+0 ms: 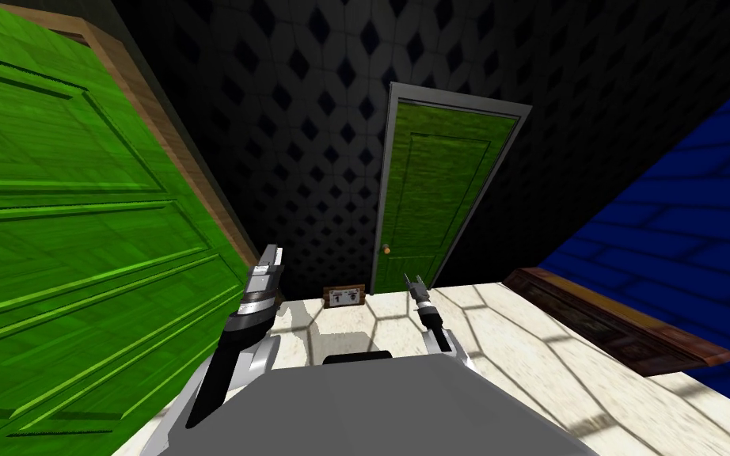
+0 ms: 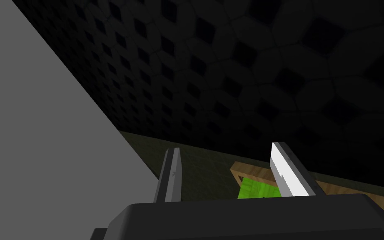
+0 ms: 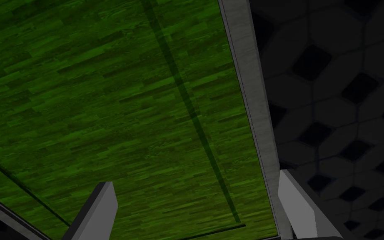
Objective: Pull the door open
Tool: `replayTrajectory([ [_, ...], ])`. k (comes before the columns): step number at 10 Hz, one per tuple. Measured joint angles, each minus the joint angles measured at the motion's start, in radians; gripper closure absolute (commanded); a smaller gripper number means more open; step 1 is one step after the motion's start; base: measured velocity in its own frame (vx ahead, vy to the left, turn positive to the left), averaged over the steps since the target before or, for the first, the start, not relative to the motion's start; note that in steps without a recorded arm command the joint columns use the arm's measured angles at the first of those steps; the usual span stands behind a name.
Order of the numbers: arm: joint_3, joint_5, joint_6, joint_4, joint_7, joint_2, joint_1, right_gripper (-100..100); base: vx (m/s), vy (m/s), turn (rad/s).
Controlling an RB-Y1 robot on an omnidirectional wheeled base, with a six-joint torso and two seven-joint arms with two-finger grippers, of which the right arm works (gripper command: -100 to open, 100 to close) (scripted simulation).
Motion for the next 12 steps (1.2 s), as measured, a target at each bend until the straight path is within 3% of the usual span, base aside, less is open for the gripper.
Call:
replayTrajectory([
  [12,-0.043,0.063,-0.087,0.271,0.174,-0.009,-0.092,-100,0.095,0.005,-0.001],
])
